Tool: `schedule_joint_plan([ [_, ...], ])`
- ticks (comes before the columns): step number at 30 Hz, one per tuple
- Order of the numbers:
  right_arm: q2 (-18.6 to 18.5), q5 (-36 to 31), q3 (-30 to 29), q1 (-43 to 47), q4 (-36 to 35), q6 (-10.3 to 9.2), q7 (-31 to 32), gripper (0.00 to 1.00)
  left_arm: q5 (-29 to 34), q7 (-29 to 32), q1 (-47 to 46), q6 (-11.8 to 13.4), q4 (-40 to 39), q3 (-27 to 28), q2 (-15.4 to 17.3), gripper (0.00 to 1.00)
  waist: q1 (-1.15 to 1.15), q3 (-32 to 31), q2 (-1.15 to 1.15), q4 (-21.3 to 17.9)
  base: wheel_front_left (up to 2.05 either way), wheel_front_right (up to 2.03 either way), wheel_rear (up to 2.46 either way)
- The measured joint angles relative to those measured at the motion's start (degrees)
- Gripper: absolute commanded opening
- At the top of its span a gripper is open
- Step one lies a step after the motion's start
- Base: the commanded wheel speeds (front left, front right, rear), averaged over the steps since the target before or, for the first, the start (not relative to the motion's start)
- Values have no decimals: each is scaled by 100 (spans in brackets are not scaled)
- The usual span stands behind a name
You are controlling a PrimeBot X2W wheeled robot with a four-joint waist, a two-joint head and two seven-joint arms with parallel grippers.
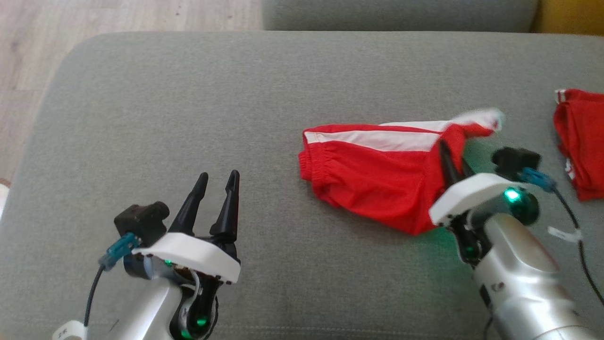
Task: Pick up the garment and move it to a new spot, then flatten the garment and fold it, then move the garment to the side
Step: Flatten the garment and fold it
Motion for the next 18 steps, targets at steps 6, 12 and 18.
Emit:
schedule_joint_plan([
  [6,190,-343,255,11,-594,0,513,0,-1,1,83,29,-119,-21,18,100,0,-55,0,220,0,0,0],
  [12,236,-597,408,133,-799,0,909,0,-1,1,84,43,-121,-51,15,100,0,-71,0,425,0,0,0],
  [18,244,-775,549,157,-954,0,1217,0,-1,1,99,42,-118,-54,14,100,0,-105,0,555,0,0,0],
])
